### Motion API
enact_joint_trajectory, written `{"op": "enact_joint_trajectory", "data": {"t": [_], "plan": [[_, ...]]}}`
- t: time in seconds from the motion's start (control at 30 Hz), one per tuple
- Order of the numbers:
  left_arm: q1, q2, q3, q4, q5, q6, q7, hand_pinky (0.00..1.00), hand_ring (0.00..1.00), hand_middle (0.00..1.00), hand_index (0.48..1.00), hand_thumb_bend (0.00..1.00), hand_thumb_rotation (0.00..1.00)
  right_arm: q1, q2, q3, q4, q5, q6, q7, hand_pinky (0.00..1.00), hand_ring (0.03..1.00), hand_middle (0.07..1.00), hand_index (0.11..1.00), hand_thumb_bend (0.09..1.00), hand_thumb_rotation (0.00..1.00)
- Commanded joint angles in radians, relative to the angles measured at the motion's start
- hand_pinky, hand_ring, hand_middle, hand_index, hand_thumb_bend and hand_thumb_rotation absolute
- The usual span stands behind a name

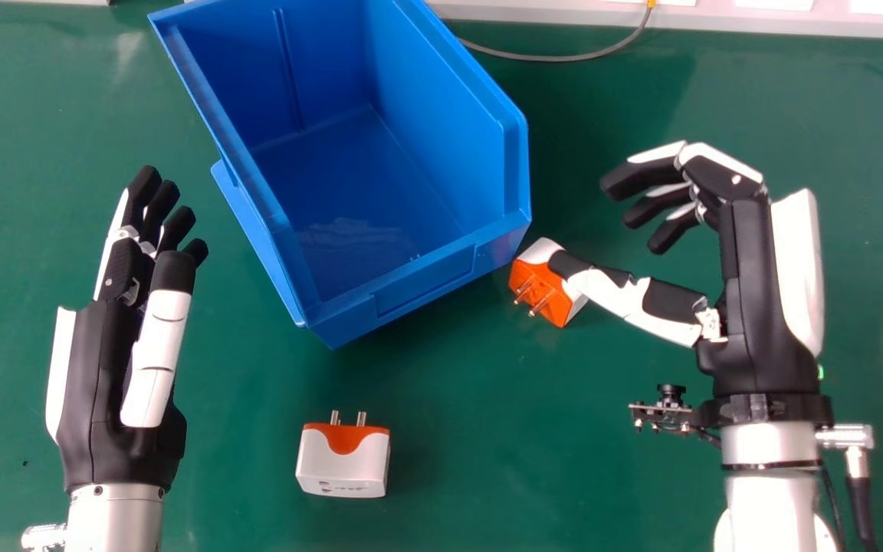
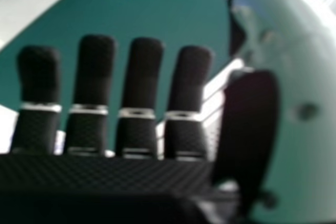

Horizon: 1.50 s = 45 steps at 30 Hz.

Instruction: Pick all objects and put in blue box

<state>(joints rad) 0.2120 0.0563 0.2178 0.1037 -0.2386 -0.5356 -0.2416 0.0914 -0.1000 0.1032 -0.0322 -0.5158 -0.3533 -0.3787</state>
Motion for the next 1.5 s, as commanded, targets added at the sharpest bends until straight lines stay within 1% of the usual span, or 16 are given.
{"op": "enact_joint_trajectory", "data": {"t": [0.0,0.2,0.4,0.43,0.57,0.6,0.67,0.7,0.73,0.77,0.83,0.87,1.0,1.03,1.23,1.47], "plan": [[0.005,0.007,0.004,-0.010,-0.004,-0.025,-0.004,0.93,0.95,0.96,0.942,0.77,0.77,-0.016,0.004,-0.009,0.002,-0.010,0.008,-0.022,0.33,0.449,0.527,0.489,0.497,0.00],[0.009,0.008,0.003,-0.020,-0.004,-0.014,-0.003,0.93,0.94,0.96,0.942,0.77,0.77,-0.002,-0.006,0.030,0.023,-0.074,0.030,-0.014,0.33,0.447,0.527,0.490,0.497,0.00],[0.012,0.009,0.002,-0.031,-0.003,0.000,0.003,0.93,0.94,0.96,0.943,0.77,0.78,0.015,-0.022,0.075,-0.011,-0.170,0.135,0.028,0.33,0.447,0.529,0.500,0.496,0.00],[0.011,0.009,0.002,-0.031,0.000,-0.002,0.005,0.93,0.94,0.96,0.944,0.77,0.79,0.017,-0.023,0.079,-0.017,-0.178,0.152,0.035,0.43,0.542,0.616,0.591,0.586,0.08],[0.010,0.008,0.001,-0.030,0.000,-0.005,0.005,0.93,0.94,0.96,0.944,0.77,0.79,0.021,-0.029,0.096,-0.036,-0.202,0.202,0.055,0.43,0.542,0.616,0.591,0.586,0.08],[0.010,0.008,0.001,-0.030,0.001,-0.007,0.005,0.93,0.94,0.96,0.945,0.77,0.79,0.022,-0.033,0.100,-0.040,-0.208,0.213,0.063,0.53,0.634,0.693,0.673,0.669,0.19],[0.009,0.010,0.001,-0.026,0.001,-0.010,0.002,0.93,0.94,0.96,0.945,0.77,0.79,0.022,-0.041,0.109,-0.046,-0.220,0.234,0.076,0.53,0.634,0.693,0.673,0.669,0.19],[0.007,0.010,0.001,-0.022,0.000,-0.012,0.001,0.93,0.94,0.96,0.945,0.77,0.79,0.021,-0.043,0.112,-0.046,-0.223,0.240,0.079,0.61,0.707,0.754,0.739,0.736,0.29],[0.006,0.010,0.002,-0.020,-0.001,-0.014,0.001,0.93,0.94,0.96,0.945,0.77,0.79,0.019,-0.046,0.115,-0.045,-0.223,0.243,0.081,0.61,0.707,0.754,0.739,0.736,0.29],[0.005,0.009,0.003,-0.019,-0.001,-0.015,0.002,0.93,0.94,0.96,0.945,0.77,0.80,0.018,-0.050,0.117,-0.043,-0.221,0.243,0.083,0.68,0.766,0.803,0.791,0.789,0.37],[0.006,0.007,0.002,-0.022,-0.004,-0.012,0.001,0.93,0.94,0.96,0.945,0.77,0.80,0.017,-0.056,0.120,-0.043,-0.213,0.245,0.089,0.68,0.766,0.803,0.791,0.789,0.37],[0.006,0.008,0.002,-0.022,-0.007,-0.009,-0.001,0.93,0.94,0.96,0.946,0.77,0.80,0.017,-0.058,0.121,-0.045,-0.210,0.246,0.091,0.73,0.813,0.843,0.833,0.832,0.44],[0.007,0.009,0.002,-0.025,-0.001,-0.006,0.003,0.93,0.94,0.96,0.946,0.77,0.80,0.015,-0.065,0.123,-0.047,-0.212,0.253,0.085,0.73,0.813,0.843,0.833,0.832,0.44],[0.007,0.009,0.002,-0.025,-0.002,-0.005,0.003,0.93,0.94,0.96,0.946,0.77,0.79,0.015,-0.066,0.124,-0.048,-0.214,0.256,0.084,0.77,0.850,0.874,0.867,0.866,0.49],[0.012,0.009,0.001,-0.032,-0.001,-0.006,0.003,0.93,0.94,0.96,0.946,0.78,0.80,0.022,-0.068,0.127,-0.061,-0.218,0.268,0.080,0.81,0.880,0.900,0.893,0.893,0.54],[0.012,0.009,0.002,-0.024,-0.008,-0.015,-0.007,0.93,0.94,0.96,0.945,0.78,0.80,0.024,-0.068,0.131,-0.060,-0.213,0.279,0.088,0.89,0.939,0.949,0.946,0.946,0.64]]}}
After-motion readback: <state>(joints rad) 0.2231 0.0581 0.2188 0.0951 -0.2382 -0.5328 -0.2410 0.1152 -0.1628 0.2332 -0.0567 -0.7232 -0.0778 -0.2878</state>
